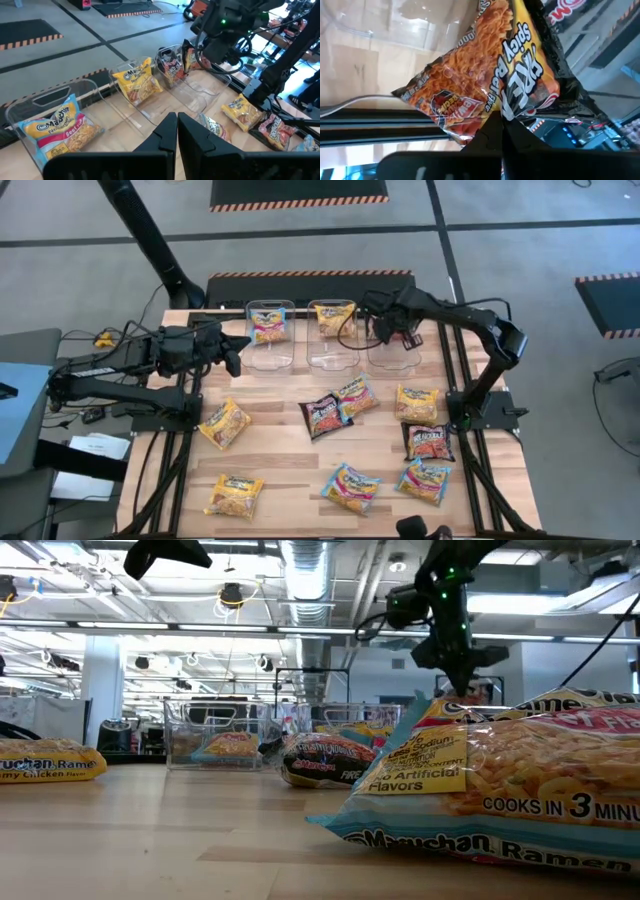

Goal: Sort Maruchan noodles
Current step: Put the black noodle pack into the right transparent bin

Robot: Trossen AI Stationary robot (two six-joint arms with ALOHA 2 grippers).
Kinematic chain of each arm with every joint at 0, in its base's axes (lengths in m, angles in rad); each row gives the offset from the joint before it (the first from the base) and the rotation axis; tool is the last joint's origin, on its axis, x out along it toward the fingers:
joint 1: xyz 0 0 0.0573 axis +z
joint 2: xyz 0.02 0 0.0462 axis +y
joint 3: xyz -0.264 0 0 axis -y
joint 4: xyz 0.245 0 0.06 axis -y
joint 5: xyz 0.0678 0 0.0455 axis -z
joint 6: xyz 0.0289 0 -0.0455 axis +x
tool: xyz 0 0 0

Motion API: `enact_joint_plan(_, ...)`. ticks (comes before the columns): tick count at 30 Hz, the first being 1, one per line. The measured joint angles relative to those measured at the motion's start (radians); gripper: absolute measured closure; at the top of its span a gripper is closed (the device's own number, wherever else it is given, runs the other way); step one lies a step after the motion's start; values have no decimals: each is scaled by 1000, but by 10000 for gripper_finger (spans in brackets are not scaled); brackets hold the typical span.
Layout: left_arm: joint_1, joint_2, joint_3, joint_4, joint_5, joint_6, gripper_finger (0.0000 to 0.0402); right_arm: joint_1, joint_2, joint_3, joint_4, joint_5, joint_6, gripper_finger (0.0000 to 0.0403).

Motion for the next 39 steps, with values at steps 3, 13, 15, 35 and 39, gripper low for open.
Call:
enact_joint_plan(3,0,0,0,0,0,9,401,9,0,-31,44,7,-54,396)
enact_joint_plan(13,0,1,0,0,9,57,401,28,51,-47,151,-1,-163,395)
enact_joint_plan(15,0,1,0,0,9,63,401,20,73,-49,153,2,-168,395)
enact_joint_plan(35,0,1,0,-2,8,83,401,14,116,-48,224,31,-31,343)
enact_joint_plan(39,0,1,0,-2,8,82,401,14,116,-48,224,31,25,328)
